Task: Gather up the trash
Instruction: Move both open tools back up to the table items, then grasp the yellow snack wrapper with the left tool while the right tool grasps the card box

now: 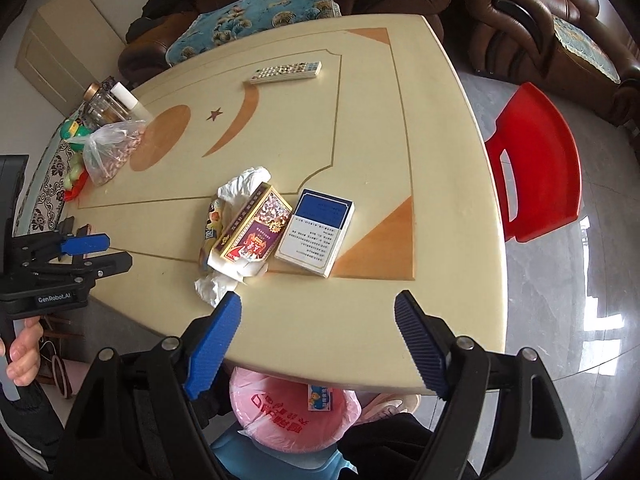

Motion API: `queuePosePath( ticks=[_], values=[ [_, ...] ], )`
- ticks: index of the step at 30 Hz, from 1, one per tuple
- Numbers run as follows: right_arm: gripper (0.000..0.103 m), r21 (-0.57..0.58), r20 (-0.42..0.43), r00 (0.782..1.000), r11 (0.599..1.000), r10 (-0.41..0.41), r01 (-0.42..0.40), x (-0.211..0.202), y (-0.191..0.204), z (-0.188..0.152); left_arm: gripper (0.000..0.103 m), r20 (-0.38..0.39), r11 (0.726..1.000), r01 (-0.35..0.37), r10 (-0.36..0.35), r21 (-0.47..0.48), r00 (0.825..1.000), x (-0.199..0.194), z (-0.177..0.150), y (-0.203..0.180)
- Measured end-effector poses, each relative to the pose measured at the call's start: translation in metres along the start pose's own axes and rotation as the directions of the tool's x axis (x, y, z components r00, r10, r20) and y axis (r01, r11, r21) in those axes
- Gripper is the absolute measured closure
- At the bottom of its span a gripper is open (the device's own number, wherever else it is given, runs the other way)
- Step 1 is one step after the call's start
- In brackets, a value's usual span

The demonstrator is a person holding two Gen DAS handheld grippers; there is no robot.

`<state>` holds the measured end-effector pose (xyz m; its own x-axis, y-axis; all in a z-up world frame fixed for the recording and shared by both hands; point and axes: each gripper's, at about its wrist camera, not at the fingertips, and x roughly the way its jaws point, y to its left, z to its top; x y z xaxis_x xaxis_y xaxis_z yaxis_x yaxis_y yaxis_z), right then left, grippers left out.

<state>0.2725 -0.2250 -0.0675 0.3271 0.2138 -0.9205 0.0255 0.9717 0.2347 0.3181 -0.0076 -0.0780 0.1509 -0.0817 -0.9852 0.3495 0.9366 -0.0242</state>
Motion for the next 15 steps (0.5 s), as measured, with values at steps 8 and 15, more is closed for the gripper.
queuePosePath(
  ticks=[8,15],
  values=[
    [0.026,0.013,-0.054,0.999,1.000,0.009,-0.008,0.039,0.004,0.015,0.045,-0.055,1.000,-0.001,0.001,-0.009,0.998,0.036,0.019,-0.001],
    [0.026,0.005,-0.109,0.994,1.000,0.012,-0.012,0.076,0.011,0.022,0.045,-0.092,1.000,0.011,-0.013,-0.028,0.996,0.063,0.033,0.002]
  ],
)
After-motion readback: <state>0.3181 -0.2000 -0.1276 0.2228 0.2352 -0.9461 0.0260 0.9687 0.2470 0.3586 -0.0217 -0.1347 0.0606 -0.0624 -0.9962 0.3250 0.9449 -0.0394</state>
